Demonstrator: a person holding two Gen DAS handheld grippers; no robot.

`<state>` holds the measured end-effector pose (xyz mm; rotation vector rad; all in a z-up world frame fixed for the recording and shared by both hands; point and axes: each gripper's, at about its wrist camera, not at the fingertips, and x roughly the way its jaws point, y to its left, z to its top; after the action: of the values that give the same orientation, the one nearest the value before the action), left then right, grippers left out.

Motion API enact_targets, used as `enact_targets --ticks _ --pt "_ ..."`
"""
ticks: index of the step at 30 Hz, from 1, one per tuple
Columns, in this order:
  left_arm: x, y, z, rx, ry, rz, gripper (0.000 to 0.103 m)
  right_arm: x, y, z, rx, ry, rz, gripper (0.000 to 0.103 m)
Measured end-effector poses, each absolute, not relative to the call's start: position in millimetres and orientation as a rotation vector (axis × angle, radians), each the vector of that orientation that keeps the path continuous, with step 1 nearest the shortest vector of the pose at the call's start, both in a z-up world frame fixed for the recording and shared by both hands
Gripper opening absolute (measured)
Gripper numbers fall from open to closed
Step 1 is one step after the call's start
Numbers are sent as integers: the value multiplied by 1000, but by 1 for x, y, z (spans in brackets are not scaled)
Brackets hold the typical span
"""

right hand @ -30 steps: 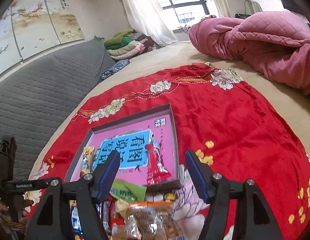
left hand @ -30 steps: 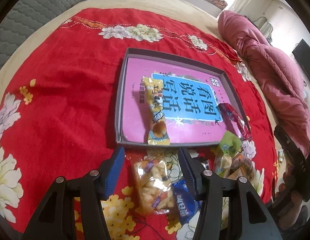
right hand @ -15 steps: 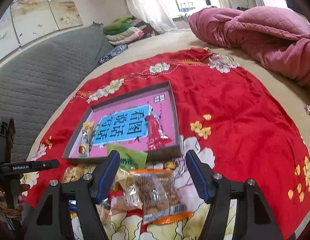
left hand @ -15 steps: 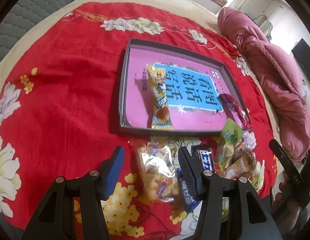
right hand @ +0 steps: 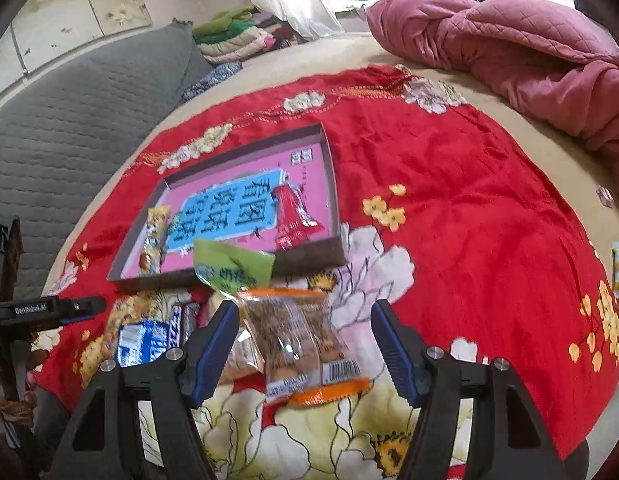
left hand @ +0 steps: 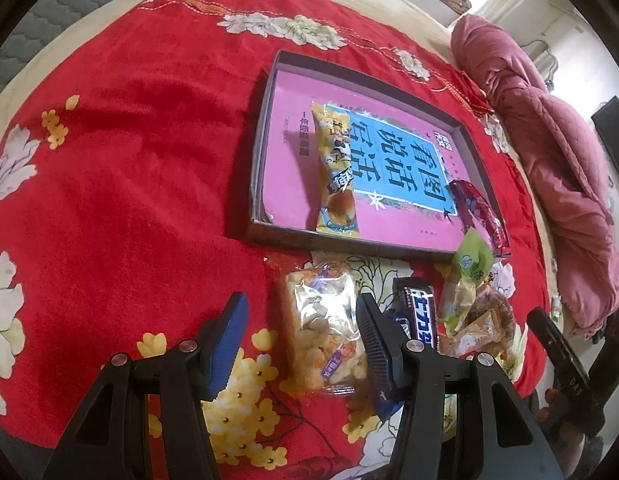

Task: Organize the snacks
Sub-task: 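Withdraw both open tools from the tray back toward the snack pile, then grasp the clear bag of yellow puffs with the left tool while the right tool grasps the cookie bag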

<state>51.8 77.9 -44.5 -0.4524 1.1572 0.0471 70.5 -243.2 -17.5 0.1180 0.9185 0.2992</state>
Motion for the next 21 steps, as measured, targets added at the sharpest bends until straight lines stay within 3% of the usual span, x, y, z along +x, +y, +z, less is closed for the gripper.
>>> enact_targets --ticks 21 --pt "69 62 -61 -470 1204 32 58 80 -239 -50 107 1047 321 68"
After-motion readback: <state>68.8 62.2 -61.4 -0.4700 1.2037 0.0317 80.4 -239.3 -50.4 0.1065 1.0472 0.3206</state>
